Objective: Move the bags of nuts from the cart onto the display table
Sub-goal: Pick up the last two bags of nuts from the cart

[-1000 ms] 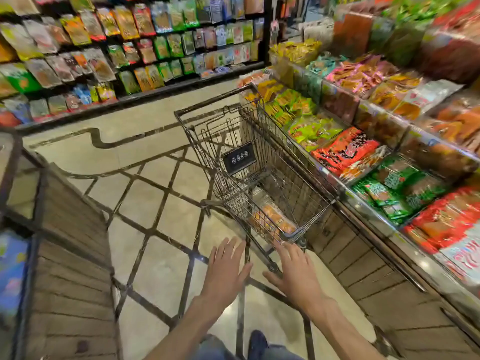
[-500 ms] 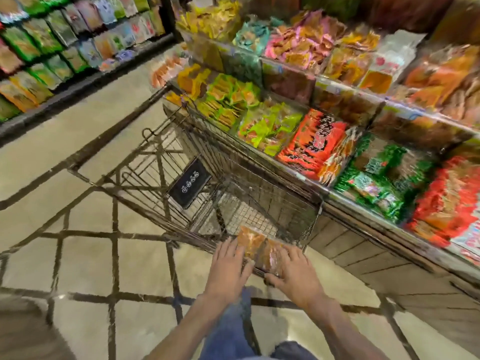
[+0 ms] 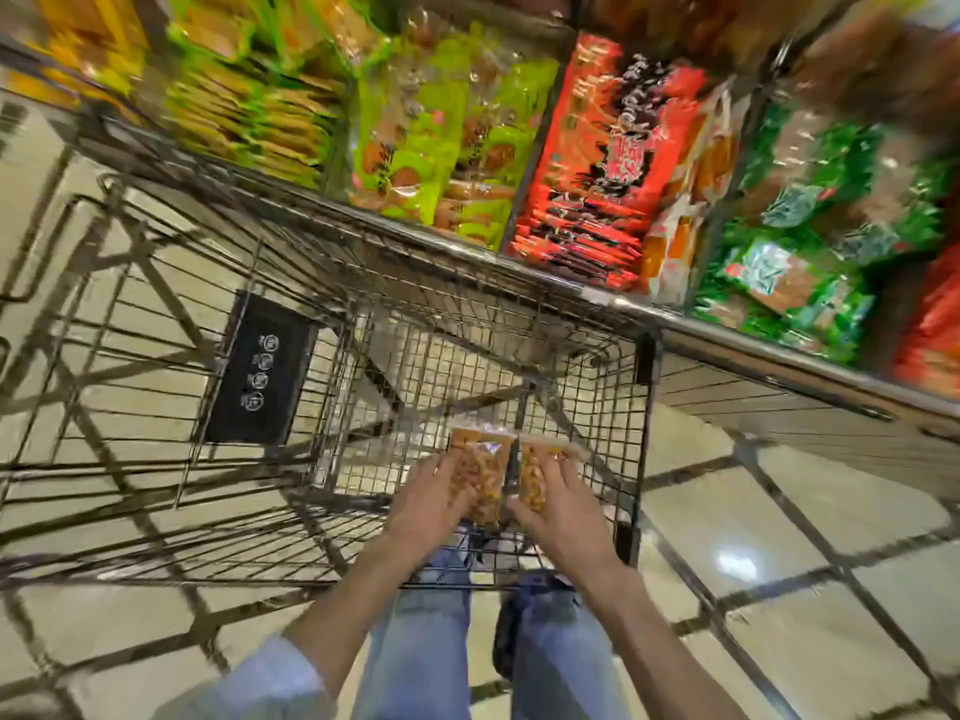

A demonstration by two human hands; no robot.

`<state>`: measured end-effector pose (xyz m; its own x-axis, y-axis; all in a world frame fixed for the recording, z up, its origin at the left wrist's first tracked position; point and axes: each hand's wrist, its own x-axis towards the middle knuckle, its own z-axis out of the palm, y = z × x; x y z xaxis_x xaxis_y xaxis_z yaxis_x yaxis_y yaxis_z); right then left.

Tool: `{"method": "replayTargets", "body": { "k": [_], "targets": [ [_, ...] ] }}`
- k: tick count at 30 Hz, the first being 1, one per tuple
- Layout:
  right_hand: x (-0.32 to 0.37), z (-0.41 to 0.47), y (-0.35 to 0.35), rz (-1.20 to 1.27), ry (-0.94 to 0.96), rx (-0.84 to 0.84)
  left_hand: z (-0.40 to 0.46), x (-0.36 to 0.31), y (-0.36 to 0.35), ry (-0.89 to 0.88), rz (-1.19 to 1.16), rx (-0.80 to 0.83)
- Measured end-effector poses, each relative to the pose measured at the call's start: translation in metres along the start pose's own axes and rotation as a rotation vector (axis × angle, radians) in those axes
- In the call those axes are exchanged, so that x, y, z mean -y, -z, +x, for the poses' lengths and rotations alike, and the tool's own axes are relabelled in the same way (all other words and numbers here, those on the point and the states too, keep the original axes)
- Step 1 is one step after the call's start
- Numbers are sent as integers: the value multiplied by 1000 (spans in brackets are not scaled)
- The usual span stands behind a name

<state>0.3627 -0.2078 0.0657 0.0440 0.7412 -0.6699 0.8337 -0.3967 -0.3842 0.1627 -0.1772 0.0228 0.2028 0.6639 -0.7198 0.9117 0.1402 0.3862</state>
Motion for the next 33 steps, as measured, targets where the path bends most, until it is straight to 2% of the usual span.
{"method": "replayTargets", "body": {
  "k": [5,10,15,19,23,30,33],
  "targets": [
    [-17,39,-37,56,-118,33,63,10,-20,111,-109,97],
    [-42,61,-62,159,-245,22,104,25,-49,153,-290,104],
    [-56,65,-65,213,-351,-23,115,31,-69,292,-501,87],
    [-56,64,-66,270,-410,-88,117,36,-67,299,-607,144],
    [-53,71,-76,235,-472,-78,113,40,-51,258,-666,147],
    [-42,92,-97,369,-643,-251,109,76,-29,290,-755,126],
    [-36,99,-102,451,-723,-245,108,85,-26,302,-798,120]
  ]
}}
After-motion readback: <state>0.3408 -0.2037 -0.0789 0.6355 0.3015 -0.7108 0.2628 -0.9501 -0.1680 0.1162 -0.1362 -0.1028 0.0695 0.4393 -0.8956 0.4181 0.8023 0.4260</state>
